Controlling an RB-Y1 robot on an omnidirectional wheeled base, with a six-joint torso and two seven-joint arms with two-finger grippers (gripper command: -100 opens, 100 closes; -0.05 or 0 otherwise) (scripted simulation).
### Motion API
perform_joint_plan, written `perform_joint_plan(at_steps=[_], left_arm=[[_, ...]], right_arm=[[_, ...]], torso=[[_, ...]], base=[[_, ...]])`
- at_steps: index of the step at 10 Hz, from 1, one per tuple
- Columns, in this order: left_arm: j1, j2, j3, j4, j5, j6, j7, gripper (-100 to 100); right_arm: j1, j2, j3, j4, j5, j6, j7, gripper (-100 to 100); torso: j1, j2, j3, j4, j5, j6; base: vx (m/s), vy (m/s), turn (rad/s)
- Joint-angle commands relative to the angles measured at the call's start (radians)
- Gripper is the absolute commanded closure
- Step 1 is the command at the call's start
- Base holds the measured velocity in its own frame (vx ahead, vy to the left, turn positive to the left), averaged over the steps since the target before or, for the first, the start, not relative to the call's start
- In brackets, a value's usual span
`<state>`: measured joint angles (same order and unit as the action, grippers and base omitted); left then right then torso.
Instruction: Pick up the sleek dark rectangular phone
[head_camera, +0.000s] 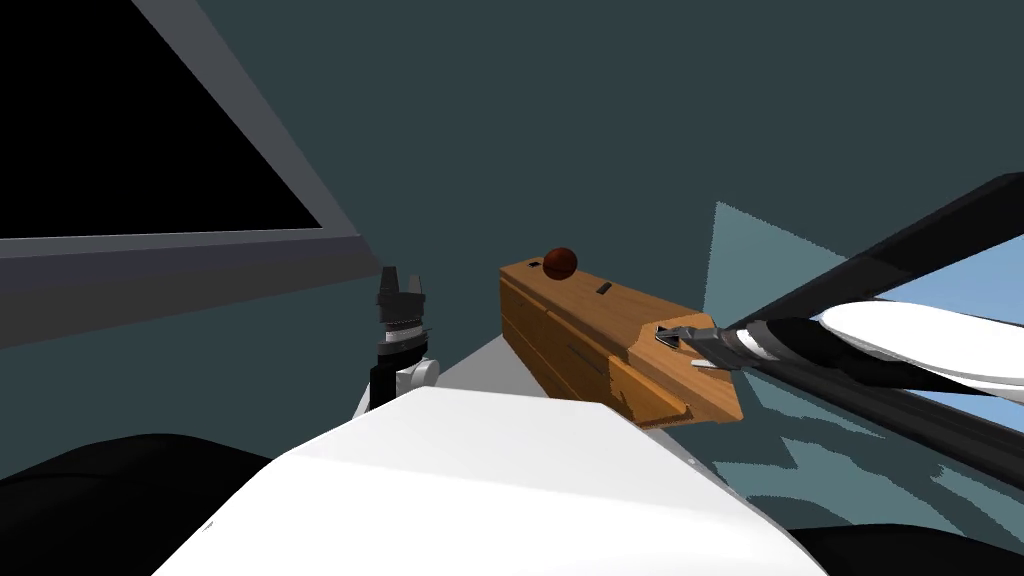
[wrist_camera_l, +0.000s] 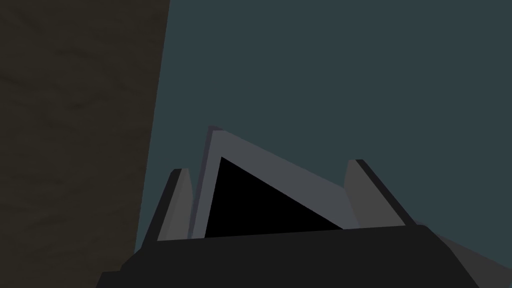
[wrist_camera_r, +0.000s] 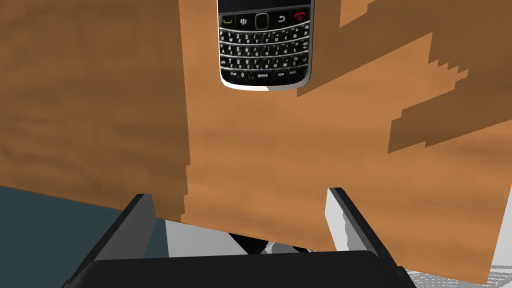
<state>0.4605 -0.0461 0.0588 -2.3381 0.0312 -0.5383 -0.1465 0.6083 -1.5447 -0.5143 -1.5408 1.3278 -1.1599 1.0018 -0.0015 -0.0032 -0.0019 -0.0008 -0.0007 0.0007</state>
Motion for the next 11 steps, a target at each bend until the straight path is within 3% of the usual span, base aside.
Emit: perform_joint_plan(at_steps=[1,5,8,9,10,11], left_arm=[[0.000,0.000,0.000,0.000,0.000,0.000,0.000,0],[0.000,0.000,0.000,0.000,0.000,0.000,0.000,0],[0.000,0.000,0.000,0.000,0.000,0.000,0.000,0],[0.000,0.000,0.000,0.000,0.000,0.000,0.000,0],[0.000,0.000,0.000,0.000,0.000,0.000,0.000,0],[0.000,0.000,0.000,0.000,0.000,0.000,0.000,0]], right_arm=[[0.032,-0.037,0.011,0.010,0.050,-0.008,-0.001,-100],[0.085,-0.108,0.055,0.050,0.141,-0.017,0.001,-100],[0.094,-0.122,0.066,0.059,0.156,-0.018,0.000,-100],[0.093,-0.125,0.070,0.061,0.156,-0.016,0.001,0],[0.102,-0.098,0.094,0.060,0.171,0.017,0.006,-100],[0.102,-0.098,0.094,0.060,0.171,0.017,0.006,-100]], torso=[[0.000,0.000,0.000,0.000,0.000,0.000],[-0.002,-0.001,-0.001,0.000,-0.001,0.001],[-0.001,0.000,0.000,0.000,0.000,0.001],[0.001,0.002,0.001,0.000,0.000,0.001],[0.002,0.003,0.002,0.001,0.000,0.001],[0.002,0.003,0.002,0.001,0.000,0.001]], base=[[0.064,-0.047,0.256],[0.066,-0.068,0.173],[0.043,-0.049,0.117],[0.005,-0.005,-0.001],[0.020,-0.003,0.089],[0.026,-0.005,0.043]])
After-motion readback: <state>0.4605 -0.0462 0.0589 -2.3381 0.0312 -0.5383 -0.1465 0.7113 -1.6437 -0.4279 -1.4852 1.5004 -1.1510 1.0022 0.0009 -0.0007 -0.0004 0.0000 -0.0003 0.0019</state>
